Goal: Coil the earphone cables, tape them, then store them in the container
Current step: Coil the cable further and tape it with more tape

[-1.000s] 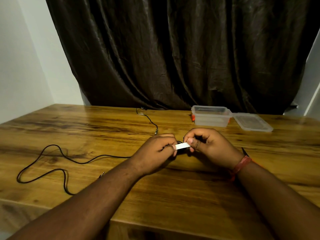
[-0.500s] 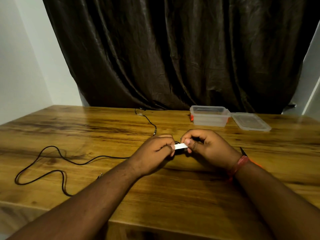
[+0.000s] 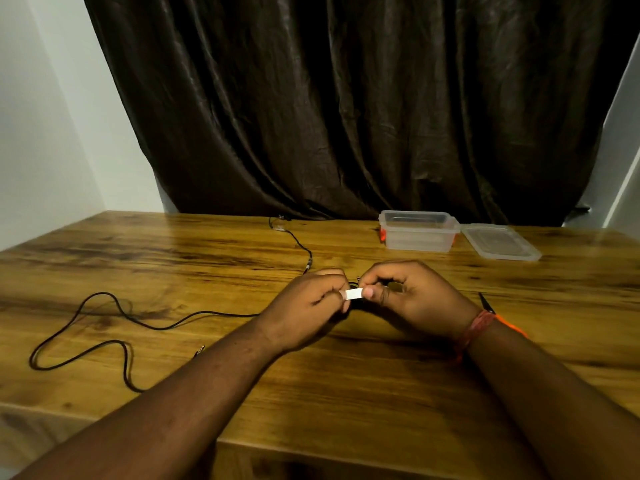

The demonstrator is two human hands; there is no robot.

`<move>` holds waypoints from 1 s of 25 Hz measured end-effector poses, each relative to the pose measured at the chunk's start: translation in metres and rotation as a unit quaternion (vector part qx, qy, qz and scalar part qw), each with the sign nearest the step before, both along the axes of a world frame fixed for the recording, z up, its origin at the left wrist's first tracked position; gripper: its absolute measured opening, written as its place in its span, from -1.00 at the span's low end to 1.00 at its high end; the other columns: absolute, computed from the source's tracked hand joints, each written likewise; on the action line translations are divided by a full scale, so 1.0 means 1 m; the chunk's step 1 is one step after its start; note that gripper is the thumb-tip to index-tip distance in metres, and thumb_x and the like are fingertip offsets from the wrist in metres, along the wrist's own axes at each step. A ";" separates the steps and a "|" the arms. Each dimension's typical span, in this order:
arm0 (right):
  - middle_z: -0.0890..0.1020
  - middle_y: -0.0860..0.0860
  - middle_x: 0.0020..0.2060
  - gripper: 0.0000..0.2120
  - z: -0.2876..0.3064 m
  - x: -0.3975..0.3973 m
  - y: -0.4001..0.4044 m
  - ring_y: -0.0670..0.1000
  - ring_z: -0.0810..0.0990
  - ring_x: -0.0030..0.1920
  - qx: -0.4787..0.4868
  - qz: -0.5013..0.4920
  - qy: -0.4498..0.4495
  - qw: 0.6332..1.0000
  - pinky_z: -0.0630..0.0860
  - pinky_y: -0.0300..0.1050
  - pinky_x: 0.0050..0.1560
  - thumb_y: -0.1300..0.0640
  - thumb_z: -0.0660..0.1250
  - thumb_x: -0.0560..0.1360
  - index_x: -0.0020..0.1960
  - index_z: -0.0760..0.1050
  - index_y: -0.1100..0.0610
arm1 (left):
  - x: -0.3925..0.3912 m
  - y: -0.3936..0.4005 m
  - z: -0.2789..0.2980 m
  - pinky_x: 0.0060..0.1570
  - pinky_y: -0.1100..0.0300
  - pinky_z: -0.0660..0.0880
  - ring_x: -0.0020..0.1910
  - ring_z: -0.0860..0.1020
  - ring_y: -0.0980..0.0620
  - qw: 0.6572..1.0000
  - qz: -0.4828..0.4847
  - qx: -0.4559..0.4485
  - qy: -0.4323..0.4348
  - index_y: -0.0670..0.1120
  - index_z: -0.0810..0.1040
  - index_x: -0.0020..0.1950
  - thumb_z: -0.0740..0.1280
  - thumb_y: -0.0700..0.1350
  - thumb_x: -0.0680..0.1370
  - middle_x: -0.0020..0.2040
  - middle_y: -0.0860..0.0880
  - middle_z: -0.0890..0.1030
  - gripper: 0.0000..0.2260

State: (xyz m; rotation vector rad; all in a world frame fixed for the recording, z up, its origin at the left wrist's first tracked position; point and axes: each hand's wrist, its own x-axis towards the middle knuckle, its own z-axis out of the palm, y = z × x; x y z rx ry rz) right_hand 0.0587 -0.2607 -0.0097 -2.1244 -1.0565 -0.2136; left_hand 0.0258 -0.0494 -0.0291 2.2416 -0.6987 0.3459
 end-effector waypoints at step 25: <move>0.63 -0.14 -0.17 -0.93 0.001 0.000 -0.002 -0.12 0.57 -0.10 -0.014 -0.024 -0.043 0.999 0.51 -0.10 -0.07 0.09 0.38 0.54 -0.04 0.64 0.04 | -0.005 -0.004 0.003 -0.08 -0.14 0.47 -0.11 0.52 -0.01 1.000 0.004 -0.027 0.014 -0.01 0.57 -0.19 0.19 -0.08 0.58 -0.15 0.02 0.53 -0.79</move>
